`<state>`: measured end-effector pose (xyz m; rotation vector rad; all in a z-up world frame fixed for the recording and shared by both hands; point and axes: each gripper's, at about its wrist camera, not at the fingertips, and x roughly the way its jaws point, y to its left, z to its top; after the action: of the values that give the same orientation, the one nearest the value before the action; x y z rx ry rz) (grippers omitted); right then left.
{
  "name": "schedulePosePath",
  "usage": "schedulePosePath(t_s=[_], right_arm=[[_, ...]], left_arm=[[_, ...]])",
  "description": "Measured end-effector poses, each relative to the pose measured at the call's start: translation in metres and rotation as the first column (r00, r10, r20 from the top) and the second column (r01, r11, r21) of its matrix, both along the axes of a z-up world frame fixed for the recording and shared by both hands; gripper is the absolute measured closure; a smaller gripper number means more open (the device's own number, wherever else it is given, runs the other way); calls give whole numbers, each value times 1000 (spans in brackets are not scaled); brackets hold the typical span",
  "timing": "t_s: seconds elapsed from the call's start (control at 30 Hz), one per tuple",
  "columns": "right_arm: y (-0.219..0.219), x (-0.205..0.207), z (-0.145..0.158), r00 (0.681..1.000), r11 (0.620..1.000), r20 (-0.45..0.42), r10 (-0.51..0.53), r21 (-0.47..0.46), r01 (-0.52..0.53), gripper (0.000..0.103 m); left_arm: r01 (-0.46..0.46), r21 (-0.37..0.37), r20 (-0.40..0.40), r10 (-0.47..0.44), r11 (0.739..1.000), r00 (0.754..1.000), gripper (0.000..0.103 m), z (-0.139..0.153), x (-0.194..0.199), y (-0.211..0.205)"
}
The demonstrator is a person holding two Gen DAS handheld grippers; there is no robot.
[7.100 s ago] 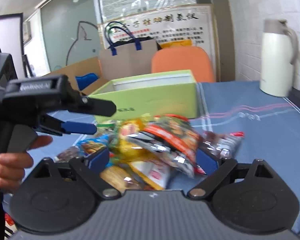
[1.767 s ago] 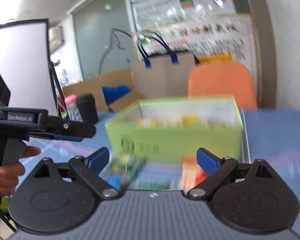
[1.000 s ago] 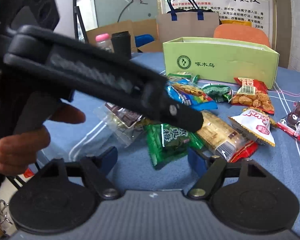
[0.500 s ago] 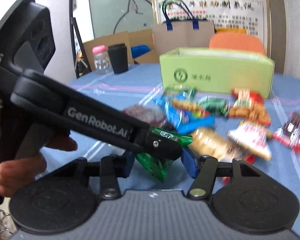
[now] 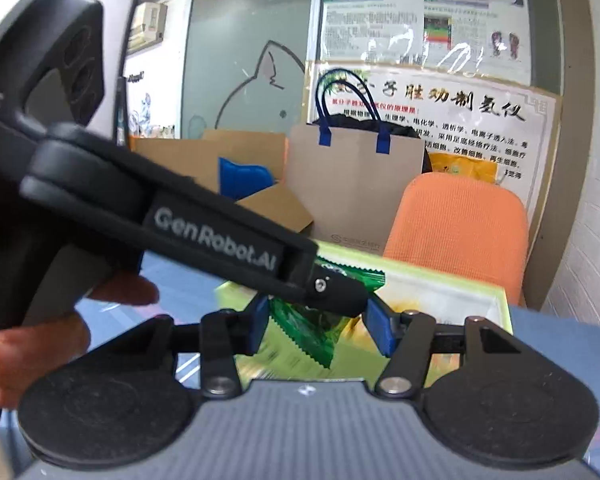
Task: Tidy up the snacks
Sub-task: 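Place the green pack into the green box and open the left tool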
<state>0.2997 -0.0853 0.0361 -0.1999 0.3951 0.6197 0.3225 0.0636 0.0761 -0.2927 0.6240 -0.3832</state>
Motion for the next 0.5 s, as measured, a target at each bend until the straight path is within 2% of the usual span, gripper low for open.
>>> schedulePosePath(t_s=[0.1,0.2,0.3,0.4,0.43,0.47,0.5], right_arm=[[6,59,-13,996,1000,-89,12,-1,-12,40],[11,99,-34,984,1000,-175,28,6,-27,41],[13,115,-53,975,999,-221,38,13,-36,40],[16,125,-60,966,999,-256,39,9,-39,38],[15,125,-58,968,1000,-251,26,7,-25,29],[13,125,-56,970,1000,-244,18,7,-17,18],[11,123,-52,972,1000,-234,23,16,-20,13]], left_arm=[[-42,31,-50,44,999,998,97,-15,54,2],[-67,50,-124,72,997,990,97,-40,93,8],[-65,82,-165,78,994,983,97,-59,112,8],[-62,95,-159,77,994,984,93,-69,113,8],[-64,75,-145,74,995,987,87,-67,110,9],[-65,52,-129,71,997,989,68,-63,106,10],[-75,31,-107,78,997,991,54,-56,103,13]])
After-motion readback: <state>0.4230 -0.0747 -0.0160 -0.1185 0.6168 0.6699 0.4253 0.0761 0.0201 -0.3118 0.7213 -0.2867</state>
